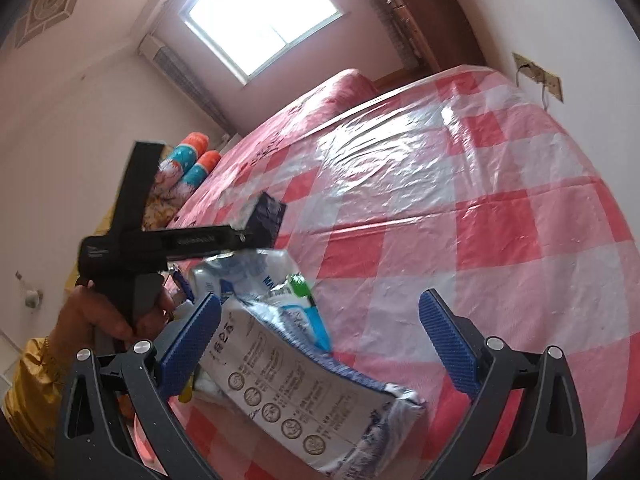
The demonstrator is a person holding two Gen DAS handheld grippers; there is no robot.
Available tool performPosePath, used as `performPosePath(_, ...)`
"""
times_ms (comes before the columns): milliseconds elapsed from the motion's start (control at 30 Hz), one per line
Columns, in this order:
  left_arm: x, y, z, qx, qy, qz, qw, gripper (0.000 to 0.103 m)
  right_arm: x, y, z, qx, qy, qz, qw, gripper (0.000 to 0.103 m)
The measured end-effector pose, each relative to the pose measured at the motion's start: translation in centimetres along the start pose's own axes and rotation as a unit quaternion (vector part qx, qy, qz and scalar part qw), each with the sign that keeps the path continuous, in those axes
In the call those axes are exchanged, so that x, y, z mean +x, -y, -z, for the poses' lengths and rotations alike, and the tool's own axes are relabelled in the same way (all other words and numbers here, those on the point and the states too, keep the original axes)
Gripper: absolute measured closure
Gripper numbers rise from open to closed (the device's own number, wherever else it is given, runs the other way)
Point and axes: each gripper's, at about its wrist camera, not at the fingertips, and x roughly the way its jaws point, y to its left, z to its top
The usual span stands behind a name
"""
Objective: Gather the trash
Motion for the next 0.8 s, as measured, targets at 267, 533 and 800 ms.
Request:
performPosePath(267, -6.5, -1.3, 3.1, 0.003, 0.073, -0.045, 0.9963, 0.031, 1.3, -0.7, 0.9, -0.04, -0.034, 0.017, 0.998, 0.005)
performPosePath(533, -9.1, -3.3, 10.5, -0.033, 0.067, -0.053, 0.9958, 0.025, 1.3, -1.1, 1.2, -0.056, -0.032, 0.013, 0.998, 0.005)
performPosePath(800, -7.6, -3.8, 14.9, -0.057, 0.052, -0.016, 0.9969, 0.024, 1.9, -2.0, 1.8, -0.076, -0.052, 0.008, 0.996, 0.005)
